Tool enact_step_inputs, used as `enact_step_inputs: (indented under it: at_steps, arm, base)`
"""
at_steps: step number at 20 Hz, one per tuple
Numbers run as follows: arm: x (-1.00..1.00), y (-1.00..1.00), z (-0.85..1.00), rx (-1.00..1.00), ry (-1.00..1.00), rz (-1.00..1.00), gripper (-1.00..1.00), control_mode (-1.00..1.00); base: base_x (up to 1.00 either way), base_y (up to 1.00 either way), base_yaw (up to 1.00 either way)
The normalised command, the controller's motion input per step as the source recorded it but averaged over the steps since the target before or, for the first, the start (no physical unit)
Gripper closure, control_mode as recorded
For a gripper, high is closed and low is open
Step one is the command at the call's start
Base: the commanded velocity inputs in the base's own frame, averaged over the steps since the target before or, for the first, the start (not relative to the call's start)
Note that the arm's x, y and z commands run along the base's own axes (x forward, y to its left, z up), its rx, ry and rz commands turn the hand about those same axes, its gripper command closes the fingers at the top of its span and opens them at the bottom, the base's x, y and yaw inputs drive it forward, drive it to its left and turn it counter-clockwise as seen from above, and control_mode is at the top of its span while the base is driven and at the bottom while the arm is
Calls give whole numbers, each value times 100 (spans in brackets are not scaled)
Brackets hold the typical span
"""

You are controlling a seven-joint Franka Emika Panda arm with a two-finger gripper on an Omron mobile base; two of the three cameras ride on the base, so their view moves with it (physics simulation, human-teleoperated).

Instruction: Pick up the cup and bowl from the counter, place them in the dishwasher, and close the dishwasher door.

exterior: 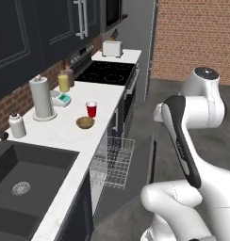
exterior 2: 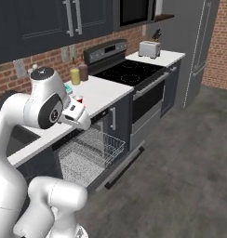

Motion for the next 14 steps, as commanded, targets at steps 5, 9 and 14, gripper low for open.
enact_step_inputs:
  at_steps: [5, 9, 14]
  arm:
    - [0, 0, 0, 0, 0, 0, -100, 100]
    - [0, 0, 0, 0, 0, 0, -100, 100]
    - [0, 0, 0, 0, 0, 0, -100, 100]
  base:
    - [50, 0, 0]
    - [4, 8, 0]
    - [-1, 32, 0]
